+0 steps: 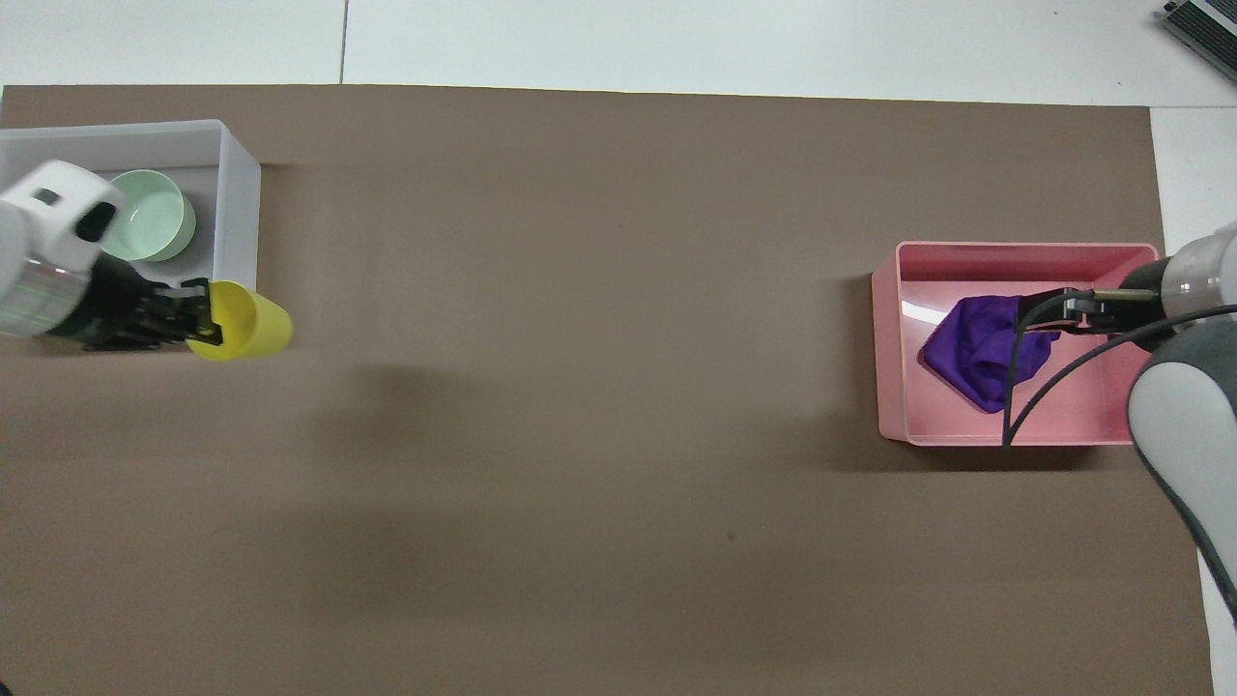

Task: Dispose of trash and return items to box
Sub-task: 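Carry the yellow cup into the clear box with the left gripper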

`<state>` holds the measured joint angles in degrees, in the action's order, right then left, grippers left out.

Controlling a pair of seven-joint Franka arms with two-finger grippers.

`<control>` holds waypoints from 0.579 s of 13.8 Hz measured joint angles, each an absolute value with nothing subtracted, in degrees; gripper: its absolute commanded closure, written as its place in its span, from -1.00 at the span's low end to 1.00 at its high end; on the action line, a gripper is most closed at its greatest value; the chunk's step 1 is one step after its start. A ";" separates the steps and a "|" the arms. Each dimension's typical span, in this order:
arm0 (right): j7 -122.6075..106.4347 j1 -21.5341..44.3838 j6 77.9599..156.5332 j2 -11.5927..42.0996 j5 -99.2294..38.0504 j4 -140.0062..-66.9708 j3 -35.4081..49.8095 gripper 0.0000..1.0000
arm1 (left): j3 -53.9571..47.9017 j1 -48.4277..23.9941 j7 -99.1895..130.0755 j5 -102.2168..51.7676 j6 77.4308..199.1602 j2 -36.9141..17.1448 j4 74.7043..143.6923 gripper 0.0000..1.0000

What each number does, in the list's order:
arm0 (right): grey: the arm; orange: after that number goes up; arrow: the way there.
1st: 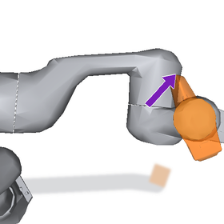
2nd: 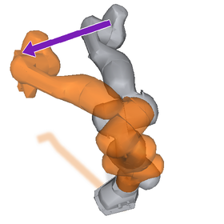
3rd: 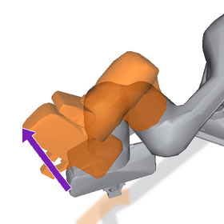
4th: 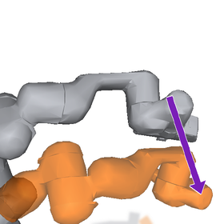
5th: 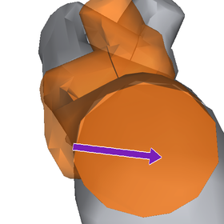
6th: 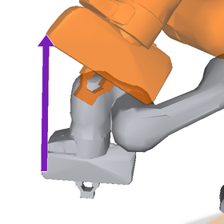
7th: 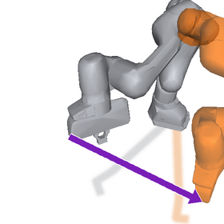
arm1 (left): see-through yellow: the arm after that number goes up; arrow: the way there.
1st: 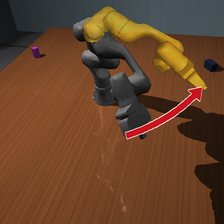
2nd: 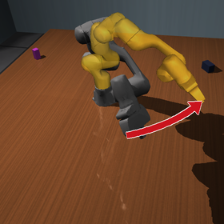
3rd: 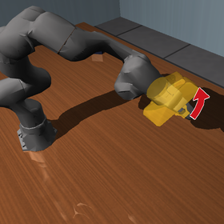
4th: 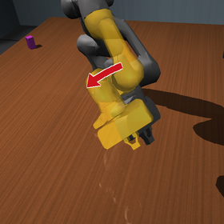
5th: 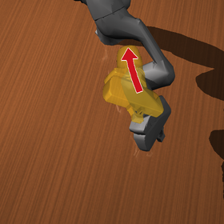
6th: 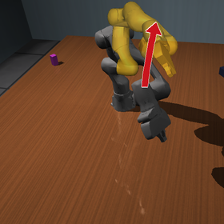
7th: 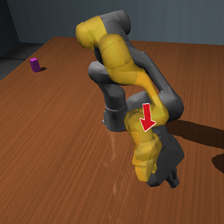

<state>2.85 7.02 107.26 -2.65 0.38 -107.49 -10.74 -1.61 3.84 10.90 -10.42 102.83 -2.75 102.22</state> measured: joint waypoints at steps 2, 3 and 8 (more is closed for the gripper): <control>2.81 7.02 101.64 -3.33 0.30 -104.20 -10.75 -1.00 | -1.42 8.49 9.70 -10.35 102.21 -4.92 96.63 1.00; 2.62 7.02 98.65 -3.41 0.30 -101.96 -10.74 -1.00 | -1.41 10.10 9.53 -10.35 102.23 -6.69 94.36 1.00; -1.78 6.86 86.76 -3.39 0.35 -92.21 -10.81 -1.00 | -1.41 15.31 6.26 -9.58 108.83 -19.96 83.92 1.00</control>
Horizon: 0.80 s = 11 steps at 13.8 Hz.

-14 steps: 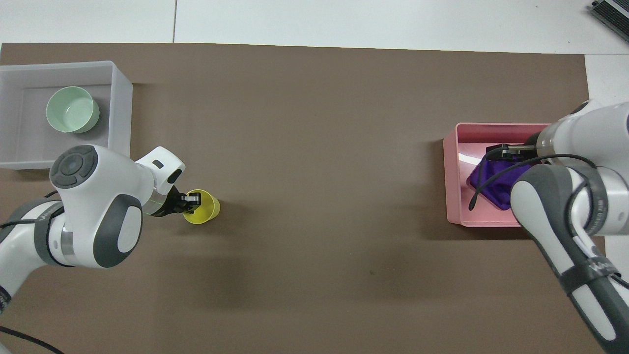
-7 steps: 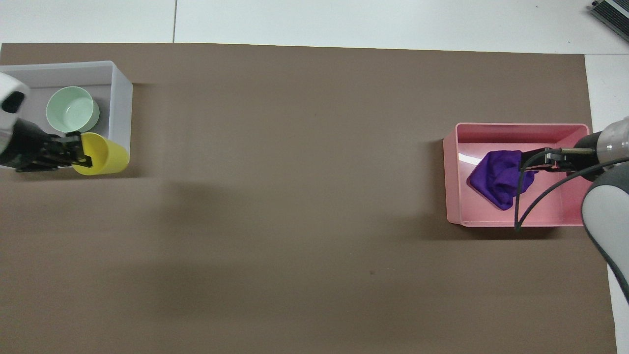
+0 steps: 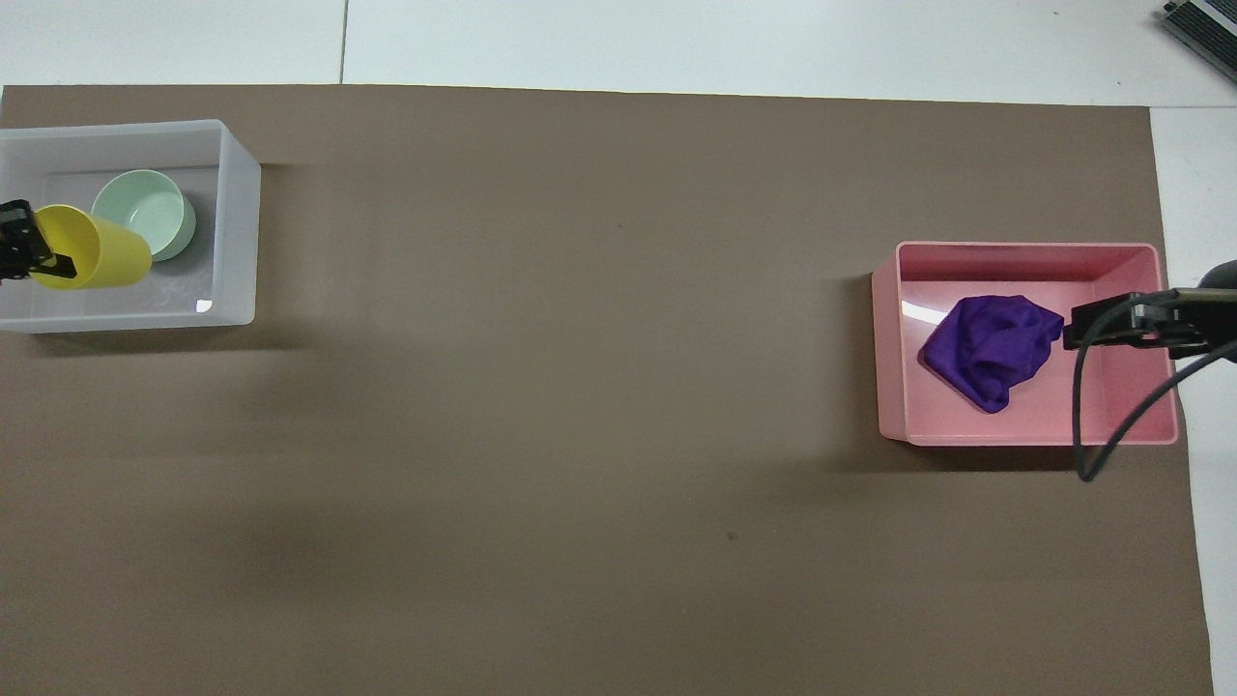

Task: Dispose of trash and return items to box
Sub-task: 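Carry the yellow cup into the clear box with the left gripper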

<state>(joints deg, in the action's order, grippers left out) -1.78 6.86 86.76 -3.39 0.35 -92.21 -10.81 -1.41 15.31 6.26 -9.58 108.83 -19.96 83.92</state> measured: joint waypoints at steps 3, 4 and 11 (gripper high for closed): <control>-4.67 6.80 87.31 -3.18 1.05 -91.07 -10.82 -1.00 | -1.43 16.27 5.55 -9.06 116.69 -26.53 82.60 1.00; -5.76 6.61 88.69 -2.97 1.20 -91.39 -10.82 -1.00 | -1.50 16.26 5.54 -9.02 117.53 -27.99 82.50 1.00; -7.05 6.48 89.80 -2.76 1.33 -93.01 -10.19 -1.00 | -1.98 16.16 5.44 -8.84 119.76 -32.95 82.15 -1.00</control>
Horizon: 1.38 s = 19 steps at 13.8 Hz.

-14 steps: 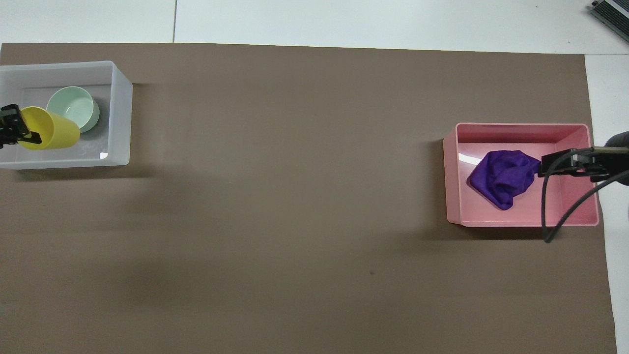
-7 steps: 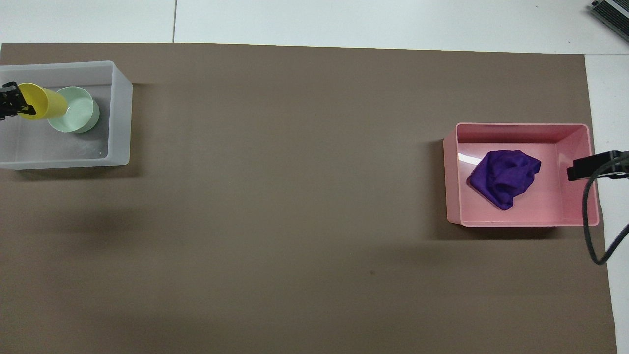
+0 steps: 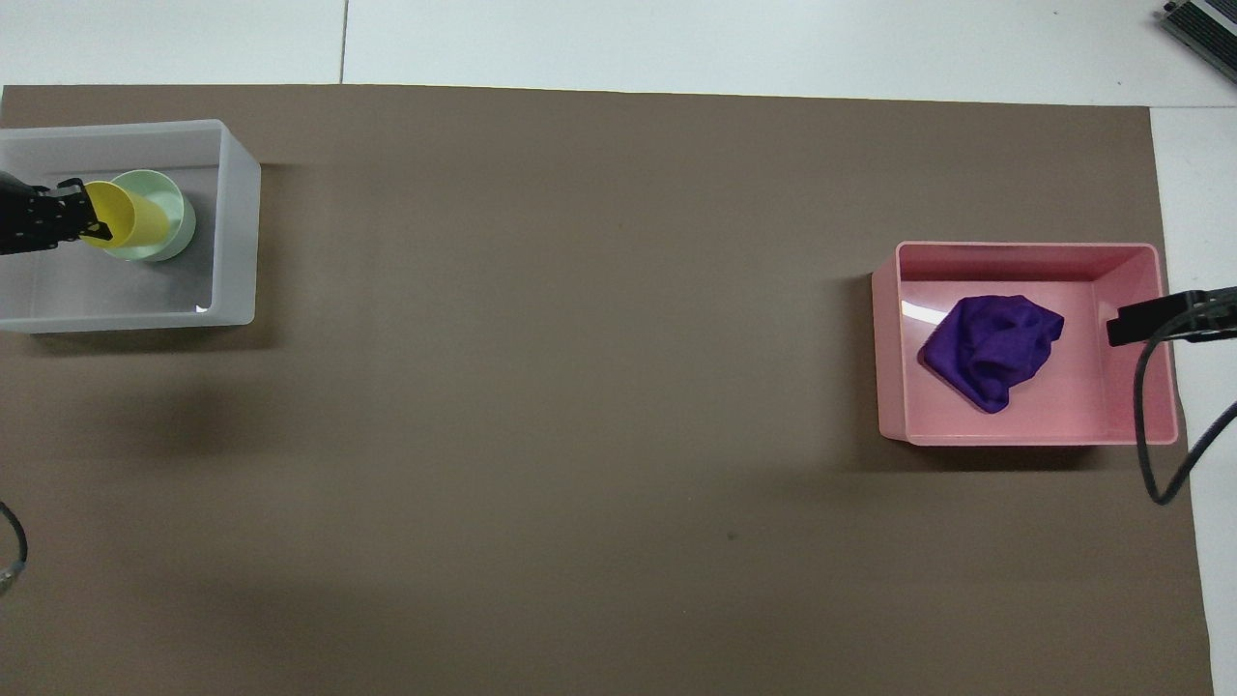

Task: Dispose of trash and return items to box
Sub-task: 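Carry the yellow cup into the clear box with the left gripper, then release the yellow cup and withdraw the left gripper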

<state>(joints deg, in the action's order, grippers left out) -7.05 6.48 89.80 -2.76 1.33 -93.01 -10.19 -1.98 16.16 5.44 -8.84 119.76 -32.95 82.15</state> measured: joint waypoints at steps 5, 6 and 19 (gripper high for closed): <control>-7.05 6.74 88.87 -2.81 1.31 -92.55 -9.97 -1.00 | -2.46 15.81 5.27 -8.83 120.35 -32.41 80.33 -1.00; -7.05 6.74 88.85 -2.81 1.31 -92.59 -9.97 -1.00 | -2.58 15.76 5.23 -8.82 119.75 -31.35 79.60 -1.00; -7.05 6.74 88.77 -2.93 1.29 -93.49 -9.97 -1.00 | -3.17 0.96 6.22 0.91 96.70 -4.72 91.19 -1.00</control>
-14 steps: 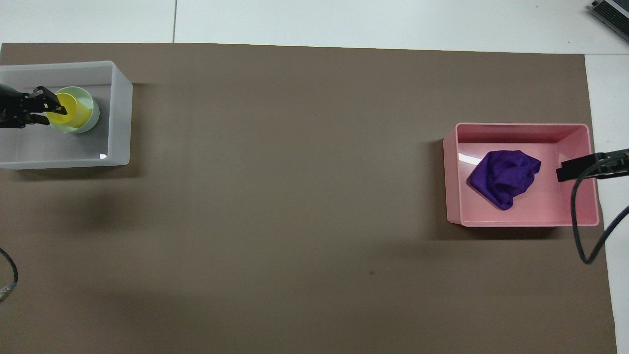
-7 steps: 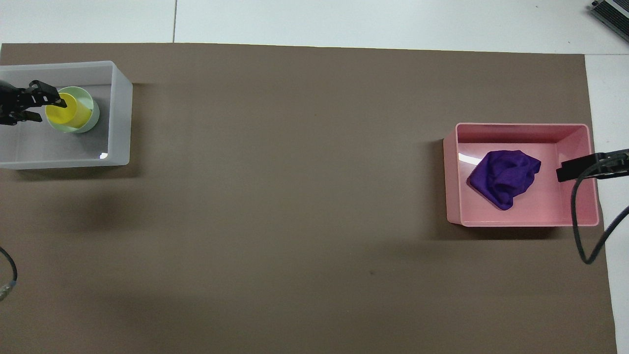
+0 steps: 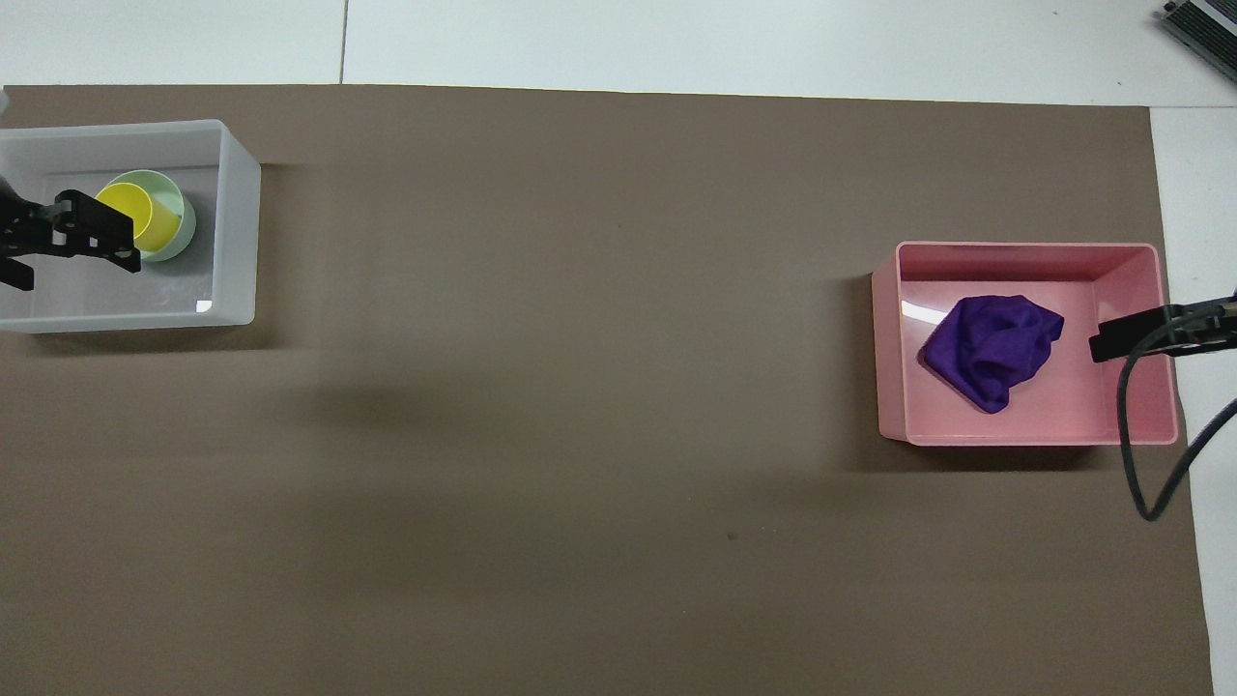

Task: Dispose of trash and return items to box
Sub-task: 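Release the yellow cup and withdraw the left gripper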

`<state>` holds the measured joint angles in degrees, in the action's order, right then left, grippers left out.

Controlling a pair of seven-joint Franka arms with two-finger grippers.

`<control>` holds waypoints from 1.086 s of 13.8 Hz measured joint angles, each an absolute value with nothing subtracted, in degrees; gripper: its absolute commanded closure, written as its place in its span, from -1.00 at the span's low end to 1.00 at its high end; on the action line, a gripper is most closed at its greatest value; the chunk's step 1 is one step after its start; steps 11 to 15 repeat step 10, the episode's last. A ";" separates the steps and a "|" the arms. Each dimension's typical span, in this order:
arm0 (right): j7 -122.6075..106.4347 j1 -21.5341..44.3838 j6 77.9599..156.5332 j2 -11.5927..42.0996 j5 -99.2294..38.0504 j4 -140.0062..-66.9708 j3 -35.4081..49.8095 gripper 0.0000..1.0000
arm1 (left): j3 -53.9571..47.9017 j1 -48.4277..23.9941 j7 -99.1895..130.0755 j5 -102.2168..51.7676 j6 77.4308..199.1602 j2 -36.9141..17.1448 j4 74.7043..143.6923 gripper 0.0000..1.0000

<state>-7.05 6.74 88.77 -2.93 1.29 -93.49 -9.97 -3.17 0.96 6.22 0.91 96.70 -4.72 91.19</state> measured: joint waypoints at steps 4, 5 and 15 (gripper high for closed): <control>-7.05 6.74 88.77 -3.00 1.29 -93.56 -9.97 -1.00 | -3.01 -0.99 5.12 0.91 92.27 2.17 95.92 -1.00; -7.05 6.74 88.77 -3.01 1.29 -93.57 -9.97 -1.00 | -2.95 -1.06 4.98 0.91 92.17 2.37 95.92 -1.00; -7.05 6.74 88.77 -3.09 1.28 -93.70 -9.97 -1.00 | -2.96 -1.18 4.55 0.90 92.03 2.19 95.92 -1.00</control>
